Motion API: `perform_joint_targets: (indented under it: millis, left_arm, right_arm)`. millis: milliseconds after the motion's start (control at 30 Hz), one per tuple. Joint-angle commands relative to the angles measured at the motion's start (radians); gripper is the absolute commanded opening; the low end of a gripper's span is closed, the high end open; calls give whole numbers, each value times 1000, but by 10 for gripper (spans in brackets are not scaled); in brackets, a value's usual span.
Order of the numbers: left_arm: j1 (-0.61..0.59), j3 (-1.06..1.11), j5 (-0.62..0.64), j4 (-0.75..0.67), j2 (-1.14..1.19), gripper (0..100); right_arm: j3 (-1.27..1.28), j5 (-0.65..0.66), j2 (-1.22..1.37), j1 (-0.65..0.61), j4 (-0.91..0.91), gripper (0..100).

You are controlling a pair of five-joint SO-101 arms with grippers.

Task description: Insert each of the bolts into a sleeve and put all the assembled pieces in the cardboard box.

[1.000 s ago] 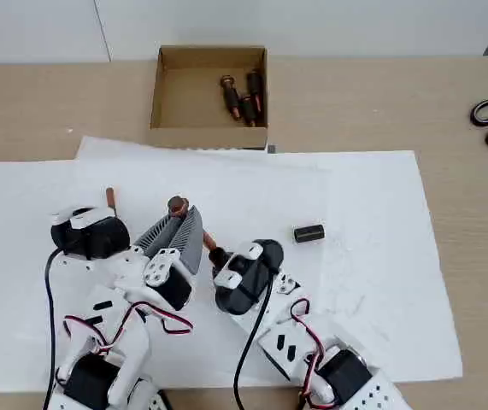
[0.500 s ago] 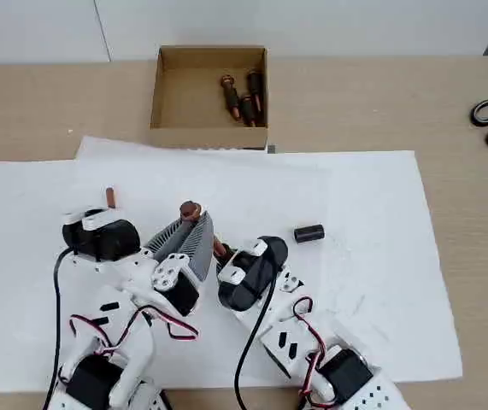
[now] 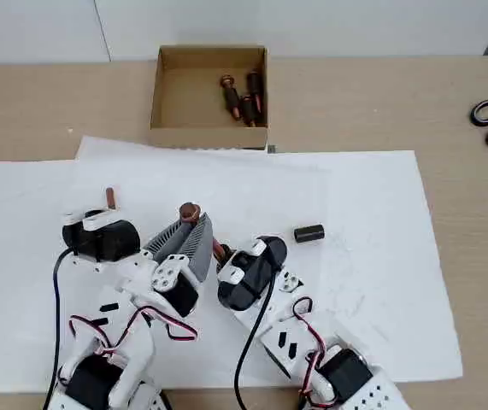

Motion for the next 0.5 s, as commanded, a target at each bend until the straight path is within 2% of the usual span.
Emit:
perform_joint_targets:
  millis: [0, 267, 467]
  left_arm:
    - [-40, 19, 2, -64, -8, 5]
    - [-18, 28, 2, -32, -8, 5]
    - [55, -10, 2, 117, -8, 5]
  right_arm:
    - [-68, -2, -19, -10, -27, 2]
    - [-69, -2, -19, -30, -28, 2]
    - [-69, -2, -19, -25, -33, 2]
